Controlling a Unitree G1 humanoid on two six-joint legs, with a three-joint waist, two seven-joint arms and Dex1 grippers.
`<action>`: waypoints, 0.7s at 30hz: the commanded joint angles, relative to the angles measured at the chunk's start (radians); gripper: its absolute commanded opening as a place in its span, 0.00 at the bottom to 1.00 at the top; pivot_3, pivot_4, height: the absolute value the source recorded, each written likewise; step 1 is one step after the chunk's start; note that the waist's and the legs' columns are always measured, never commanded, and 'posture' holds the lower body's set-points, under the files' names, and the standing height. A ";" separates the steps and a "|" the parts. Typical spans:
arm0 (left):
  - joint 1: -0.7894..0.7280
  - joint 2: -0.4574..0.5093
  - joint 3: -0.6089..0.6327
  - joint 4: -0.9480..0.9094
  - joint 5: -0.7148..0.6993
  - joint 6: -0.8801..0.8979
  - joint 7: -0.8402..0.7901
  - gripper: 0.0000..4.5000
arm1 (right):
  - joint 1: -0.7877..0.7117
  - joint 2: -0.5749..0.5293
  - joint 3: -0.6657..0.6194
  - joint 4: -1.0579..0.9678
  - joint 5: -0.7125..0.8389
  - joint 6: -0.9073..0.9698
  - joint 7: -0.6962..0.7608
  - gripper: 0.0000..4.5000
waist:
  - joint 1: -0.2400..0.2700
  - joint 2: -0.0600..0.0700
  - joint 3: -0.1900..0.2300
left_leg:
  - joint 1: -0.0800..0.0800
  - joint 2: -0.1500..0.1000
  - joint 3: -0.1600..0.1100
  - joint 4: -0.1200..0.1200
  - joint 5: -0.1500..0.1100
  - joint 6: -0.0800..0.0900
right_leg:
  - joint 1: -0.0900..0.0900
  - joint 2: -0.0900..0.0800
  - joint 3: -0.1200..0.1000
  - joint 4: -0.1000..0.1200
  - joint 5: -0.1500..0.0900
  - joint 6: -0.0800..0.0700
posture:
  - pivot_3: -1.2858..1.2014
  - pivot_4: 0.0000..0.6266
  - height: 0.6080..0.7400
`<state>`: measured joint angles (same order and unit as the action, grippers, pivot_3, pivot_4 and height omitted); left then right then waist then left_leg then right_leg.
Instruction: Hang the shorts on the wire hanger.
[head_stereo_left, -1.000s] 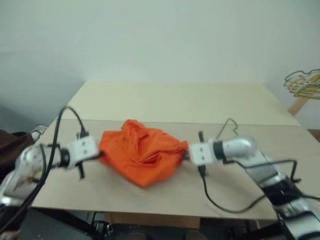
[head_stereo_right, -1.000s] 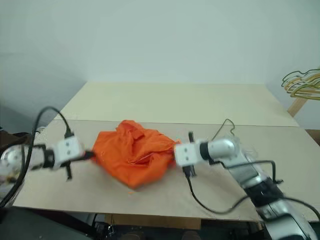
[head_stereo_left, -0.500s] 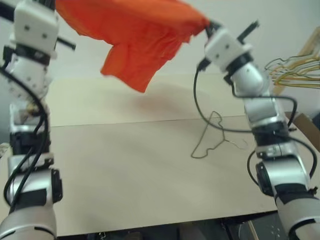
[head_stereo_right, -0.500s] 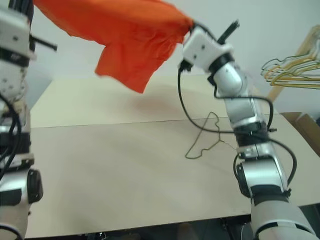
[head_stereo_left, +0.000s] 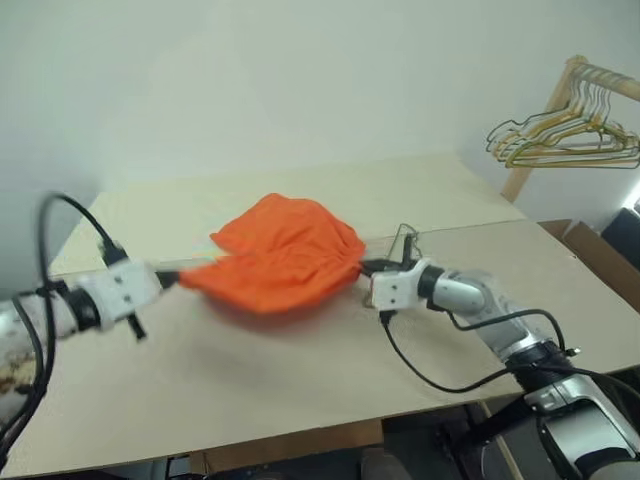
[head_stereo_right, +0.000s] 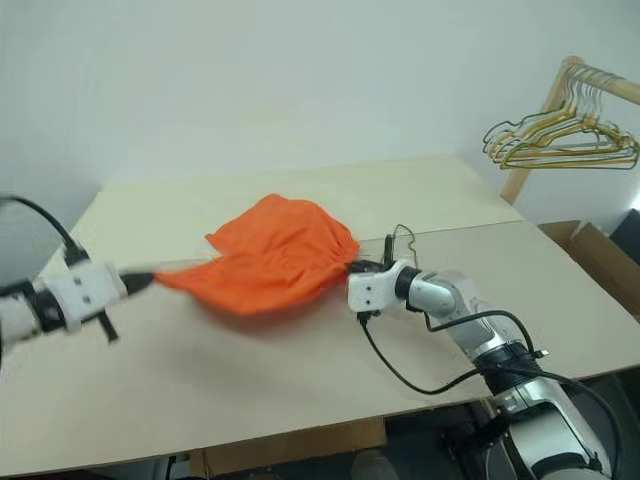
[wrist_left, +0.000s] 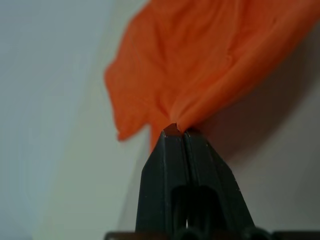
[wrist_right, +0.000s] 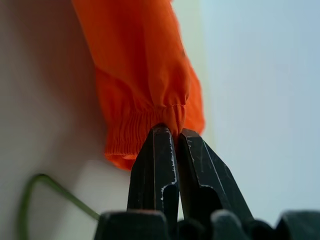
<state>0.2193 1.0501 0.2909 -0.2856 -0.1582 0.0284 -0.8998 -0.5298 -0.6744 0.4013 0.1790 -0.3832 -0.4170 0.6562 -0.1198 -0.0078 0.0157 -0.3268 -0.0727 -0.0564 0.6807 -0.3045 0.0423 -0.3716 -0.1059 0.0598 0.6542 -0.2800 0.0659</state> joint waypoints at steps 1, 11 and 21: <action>0.083 0.012 0.033 -0.092 0.000 0.058 -0.051 0.01 | 0.015 -0.048 0.001 -0.127 0.084 -0.013 0.144 0.00 | 0.019 -0.002 0.001 | 0.000 0.000 0.000 0.000 -0.002 0.000 | -0.001 0.000 0.000 0.000 0.000 0.000 | 0.51 0.00 1.00; 0.318 0.051 0.118 -0.265 -0.004 0.219 -0.219 0.01 | 0.066 -0.179 0.020 -0.218 0.141 -0.072 0.386 0.00 | 0.086 -0.009 0.000 | -0.011 0.002 0.002 0.001 -0.006 -0.002 | -0.015 0.000 -0.001 -0.006 0.001 -0.002 | 0.51 0.00 1.00; 0.343 0.045 0.088 -0.357 -0.002 0.339 -0.266 0.01 | 0.058 -0.228 0.021 -0.137 0.124 -0.245 0.443 0.00 | 0.107 -0.009 0.001 | -0.010 0.003 0.004 0.000 -0.005 -0.003 | -0.015 0.002 0.000 -0.007 0.002 -0.004 | 0.52 0.00 1.00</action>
<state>0.5692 1.0951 0.3737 -0.6178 -0.1586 0.3571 -1.1609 -0.4537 -0.8954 0.4295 0.0305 -0.2541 -0.6141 1.1087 -0.0126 -0.0171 0.0167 -0.3370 -0.0695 -0.0524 0.6810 -0.3095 0.0395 -0.3862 -0.1044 0.0594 0.6474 -0.2779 0.0621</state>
